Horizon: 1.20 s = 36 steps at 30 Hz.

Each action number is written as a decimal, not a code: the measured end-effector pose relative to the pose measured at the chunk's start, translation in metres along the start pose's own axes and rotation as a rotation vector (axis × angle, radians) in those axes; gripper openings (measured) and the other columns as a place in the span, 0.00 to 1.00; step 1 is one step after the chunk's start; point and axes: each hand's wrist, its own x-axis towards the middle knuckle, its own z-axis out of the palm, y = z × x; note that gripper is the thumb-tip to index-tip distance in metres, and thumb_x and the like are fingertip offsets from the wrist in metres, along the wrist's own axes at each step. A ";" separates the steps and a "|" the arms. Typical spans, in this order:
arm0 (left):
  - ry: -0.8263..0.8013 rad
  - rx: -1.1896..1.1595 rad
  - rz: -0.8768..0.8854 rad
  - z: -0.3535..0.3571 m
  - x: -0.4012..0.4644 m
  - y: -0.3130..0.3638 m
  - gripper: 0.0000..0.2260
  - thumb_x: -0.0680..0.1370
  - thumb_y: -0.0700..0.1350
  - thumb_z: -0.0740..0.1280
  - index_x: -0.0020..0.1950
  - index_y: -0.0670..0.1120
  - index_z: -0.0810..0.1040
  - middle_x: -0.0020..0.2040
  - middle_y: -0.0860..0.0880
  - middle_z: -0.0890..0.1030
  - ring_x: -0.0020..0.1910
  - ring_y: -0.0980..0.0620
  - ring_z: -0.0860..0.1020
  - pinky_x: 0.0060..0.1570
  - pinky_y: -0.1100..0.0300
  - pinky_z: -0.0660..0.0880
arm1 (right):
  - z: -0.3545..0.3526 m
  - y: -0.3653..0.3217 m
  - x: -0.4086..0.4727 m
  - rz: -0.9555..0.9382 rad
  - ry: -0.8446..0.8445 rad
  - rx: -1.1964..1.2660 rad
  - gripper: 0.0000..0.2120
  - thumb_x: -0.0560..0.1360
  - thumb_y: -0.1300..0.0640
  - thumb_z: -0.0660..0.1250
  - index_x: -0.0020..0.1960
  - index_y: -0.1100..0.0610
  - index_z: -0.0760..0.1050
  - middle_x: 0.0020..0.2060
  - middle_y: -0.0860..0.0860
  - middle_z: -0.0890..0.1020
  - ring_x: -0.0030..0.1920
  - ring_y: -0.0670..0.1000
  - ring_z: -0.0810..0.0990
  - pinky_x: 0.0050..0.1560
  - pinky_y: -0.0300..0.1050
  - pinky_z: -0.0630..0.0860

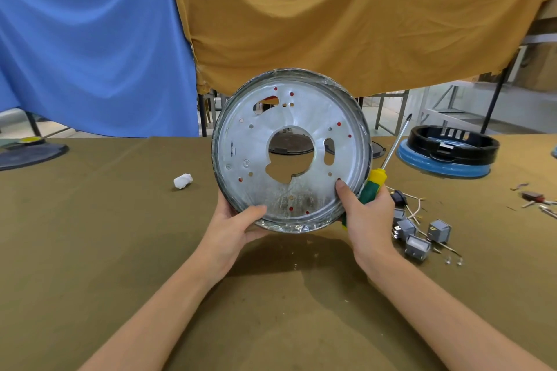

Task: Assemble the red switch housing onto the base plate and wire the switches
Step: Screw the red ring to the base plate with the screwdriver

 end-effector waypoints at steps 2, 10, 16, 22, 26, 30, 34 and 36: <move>0.019 -0.002 0.008 0.000 0.001 0.000 0.28 0.77 0.33 0.68 0.72 0.54 0.67 0.61 0.50 0.83 0.56 0.47 0.83 0.46 0.52 0.82 | 0.001 0.000 -0.002 0.000 -0.003 0.008 0.10 0.75 0.55 0.74 0.53 0.50 0.76 0.48 0.47 0.84 0.47 0.48 0.85 0.46 0.49 0.83; 0.064 0.004 0.039 0.000 0.002 0.001 0.28 0.76 0.30 0.65 0.72 0.53 0.68 0.59 0.50 0.83 0.55 0.47 0.83 0.44 0.53 0.82 | 0.002 -0.001 -0.002 -0.050 0.005 -0.024 0.10 0.74 0.53 0.74 0.53 0.50 0.75 0.47 0.46 0.84 0.45 0.43 0.84 0.42 0.40 0.81; 0.058 0.015 0.044 0.001 0.000 0.004 0.28 0.76 0.30 0.64 0.71 0.53 0.69 0.59 0.50 0.83 0.55 0.46 0.83 0.45 0.52 0.82 | 0.001 0.001 -0.001 -0.040 0.012 -0.019 0.10 0.74 0.53 0.74 0.52 0.49 0.75 0.46 0.45 0.84 0.44 0.43 0.84 0.41 0.38 0.80; 0.039 -0.008 0.041 0.006 -0.003 0.006 0.26 0.78 0.32 0.65 0.72 0.54 0.68 0.62 0.51 0.82 0.57 0.47 0.82 0.46 0.52 0.82 | 0.002 0.000 -0.001 -0.002 0.031 0.031 0.09 0.74 0.55 0.75 0.50 0.51 0.75 0.44 0.46 0.84 0.41 0.43 0.84 0.34 0.33 0.78; 0.019 -0.023 0.054 0.010 -0.007 0.008 0.28 0.76 0.38 0.69 0.73 0.54 0.67 0.64 0.50 0.81 0.60 0.48 0.81 0.47 0.53 0.82 | 0.004 0.001 -0.001 0.062 0.052 0.085 0.10 0.73 0.57 0.75 0.51 0.52 0.76 0.46 0.49 0.84 0.45 0.48 0.84 0.43 0.46 0.81; 0.013 -0.066 0.035 0.016 -0.009 0.009 0.35 0.69 0.42 0.77 0.73 0.50 0.67 0.65 0.48 0.80 0.61 0.48 0.81 0.52 0.54 0.81 | 0.005 0.001 -0.001 0.098 0.078 0.154 0.09 0.73 0.60 0.75 0.50 0.52 0.76 0.43 0.47 0.85 0.40 0.45 0.85 0.39 0.42 0.82; 0.000 -0.109 0.006 0.025 -0.011 0.004 0.35 0.66 0.40 0.77 0.71 0.43 0.69 0.64 0.45 0.81 0.62 0.47 0.80 0.60 0.53 0.79 | 0.006 0.001 -0.004 0.099 0.106 0.190 0.09 0.73 0.60 0.75 0.49 0.53 0.77 0.40 0.45 0.86 0.41 0.45 0.85 0.47 0.49 0.83; -0.031 -0.132 -0.024 0.029 -0.013 0.001 0.37 0.65 0.38 0.78 0.72 0.48 0.68 0.65 0.47 0.80 0.62 0.47 0.80 0.59 0.53 0.79 | 0.008 0.001 -0.007 0.090 0.106 0.205 0.09 0.73 0.60 0.75 0.50 0.53 0.77 0.42 0.46 0.86 0.44 0.47 0.86 0.50 0.52 0.83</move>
